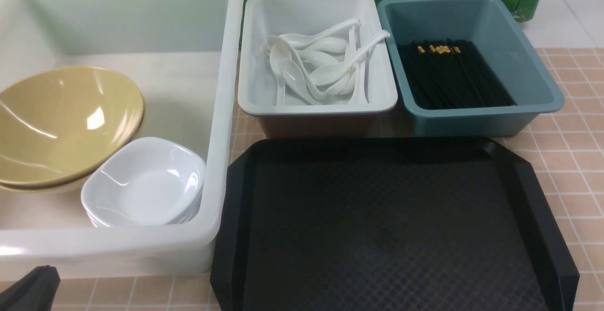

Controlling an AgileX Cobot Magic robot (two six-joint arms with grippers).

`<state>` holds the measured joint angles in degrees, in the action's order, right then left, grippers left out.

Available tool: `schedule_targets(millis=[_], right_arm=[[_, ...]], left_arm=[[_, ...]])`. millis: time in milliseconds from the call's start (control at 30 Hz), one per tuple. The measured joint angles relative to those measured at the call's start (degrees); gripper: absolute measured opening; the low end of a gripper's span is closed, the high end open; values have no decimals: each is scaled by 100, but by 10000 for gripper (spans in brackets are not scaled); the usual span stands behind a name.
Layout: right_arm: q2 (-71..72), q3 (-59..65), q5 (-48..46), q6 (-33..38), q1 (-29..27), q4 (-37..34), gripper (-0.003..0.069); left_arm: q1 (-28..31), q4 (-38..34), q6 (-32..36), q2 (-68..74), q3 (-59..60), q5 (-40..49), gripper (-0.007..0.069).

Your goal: On brown table put chopsticks spoon bowls plates into blue grey white boxes.

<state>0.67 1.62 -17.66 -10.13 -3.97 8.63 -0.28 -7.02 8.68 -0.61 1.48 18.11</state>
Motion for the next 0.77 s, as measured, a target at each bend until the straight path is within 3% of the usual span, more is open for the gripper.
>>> schedule_targets(millis=[767], right_arm=[[0, 0, 0, 0, 0, 0, 121]], left_arm=[[0, 0, 0, 0, 0, 0, -11]])
